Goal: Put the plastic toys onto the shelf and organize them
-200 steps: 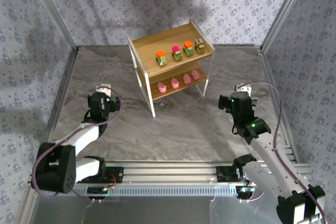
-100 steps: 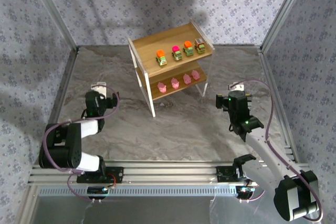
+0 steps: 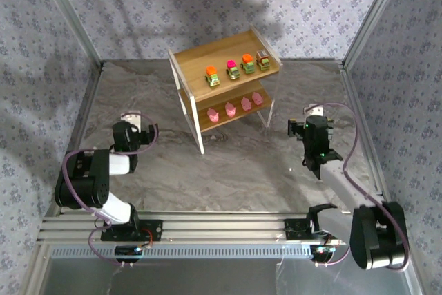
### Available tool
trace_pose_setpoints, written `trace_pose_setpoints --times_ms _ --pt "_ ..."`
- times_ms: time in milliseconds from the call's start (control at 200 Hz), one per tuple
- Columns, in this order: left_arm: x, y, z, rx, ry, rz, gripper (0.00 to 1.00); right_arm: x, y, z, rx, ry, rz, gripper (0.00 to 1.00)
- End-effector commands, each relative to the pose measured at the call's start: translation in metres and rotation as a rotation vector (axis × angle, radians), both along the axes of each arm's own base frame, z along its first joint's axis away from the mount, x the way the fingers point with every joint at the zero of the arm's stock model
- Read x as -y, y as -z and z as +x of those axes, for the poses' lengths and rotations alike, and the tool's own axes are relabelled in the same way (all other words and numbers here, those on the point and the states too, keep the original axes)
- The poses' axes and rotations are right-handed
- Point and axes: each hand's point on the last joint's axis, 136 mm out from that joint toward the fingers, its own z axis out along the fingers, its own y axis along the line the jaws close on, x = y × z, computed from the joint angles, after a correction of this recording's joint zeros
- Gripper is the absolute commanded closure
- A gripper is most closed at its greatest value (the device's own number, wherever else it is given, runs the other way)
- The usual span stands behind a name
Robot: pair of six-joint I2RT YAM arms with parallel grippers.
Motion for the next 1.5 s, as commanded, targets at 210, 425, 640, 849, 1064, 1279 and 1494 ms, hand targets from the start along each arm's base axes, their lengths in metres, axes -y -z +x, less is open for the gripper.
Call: trace_pose_setpoints --times_ms 210,425,640,849,1064,1279,1494 --pt "-0.005 -0.016 0.012 0.051 -0.029 -0.019 0.0 -0.006 0.032 0.034 0.022 -0.072 -0.053 0.01" --pt "-0.005 -0.016 0.013 0.052 -0.03 -0.017 0.01 -0.002 0.039 0.038 0.036 -0.104 0.004 0.03" --pt "-0.005 -0.016 0.013 0.052 -0.03 -0.018 0.0 0.015 0.054 0.04 0.043 -0.076 0.116 0.03" --pt "-0.005 -0.016 0.013 0.052 -0.029 -0.018 0.0 0.014 0.059 0.043 0.022 -0.095 0.133 0.0" --pt "-0.005 -0.016 0.013 0.051 -0.029 -0.02 0.0 0.014 0.059 0.042 0.02 -0.097 0.135 0.0" --pt "-0.005 -0.016 0.012 0.051 -0.028 -0.019 0.0 0.013 0.059 0.043 0.021 -0.097 0.135 0.0" --pt "-0.005 -0.017 0.013 0.055 -0.029 -0.018 0.0 0.018 0.064 0.04 0.043 -0.078 0.141 0.0"
